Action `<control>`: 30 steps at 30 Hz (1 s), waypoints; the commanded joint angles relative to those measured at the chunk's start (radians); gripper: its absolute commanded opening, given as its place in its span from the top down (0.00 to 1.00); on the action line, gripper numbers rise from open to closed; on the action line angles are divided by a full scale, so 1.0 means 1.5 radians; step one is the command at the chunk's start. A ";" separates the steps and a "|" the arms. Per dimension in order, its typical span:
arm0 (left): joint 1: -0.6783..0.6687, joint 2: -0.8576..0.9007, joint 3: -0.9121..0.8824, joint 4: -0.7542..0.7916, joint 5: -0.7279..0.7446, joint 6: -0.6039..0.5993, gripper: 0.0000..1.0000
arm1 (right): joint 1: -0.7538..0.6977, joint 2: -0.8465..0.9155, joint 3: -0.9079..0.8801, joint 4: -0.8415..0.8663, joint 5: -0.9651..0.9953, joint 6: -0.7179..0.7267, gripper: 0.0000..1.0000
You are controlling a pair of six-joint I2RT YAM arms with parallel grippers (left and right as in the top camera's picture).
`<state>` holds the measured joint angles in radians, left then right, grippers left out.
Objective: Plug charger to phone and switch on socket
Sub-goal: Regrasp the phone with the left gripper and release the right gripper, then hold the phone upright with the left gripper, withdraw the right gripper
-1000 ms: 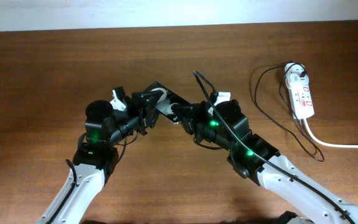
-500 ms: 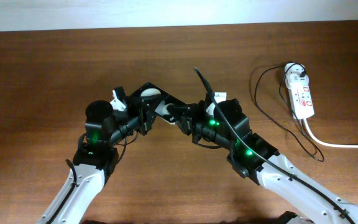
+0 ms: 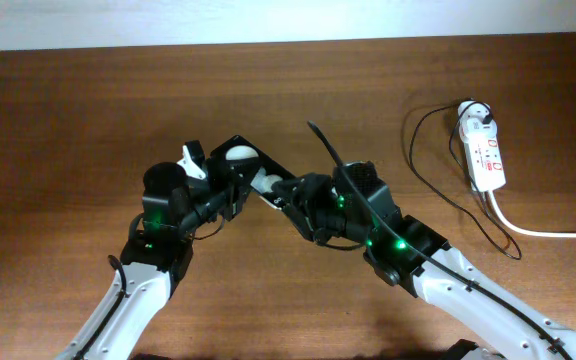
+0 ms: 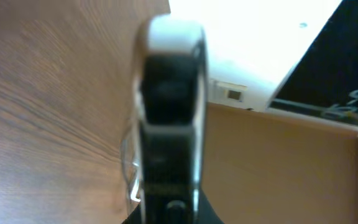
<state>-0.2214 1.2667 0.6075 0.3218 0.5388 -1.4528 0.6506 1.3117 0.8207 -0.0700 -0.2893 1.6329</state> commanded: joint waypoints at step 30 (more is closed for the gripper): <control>-0.027 0.199 0.404 -0.420 -0.018 0.464 1.00 | 0.006 0.003 -0.008 -0.318 0.291 -0.166 0.01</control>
<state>-0.2634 1.5326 1.1748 -0.3122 0.4873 -0.7841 0.6518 1.3140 0.8116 -0.5465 0.1310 1.3876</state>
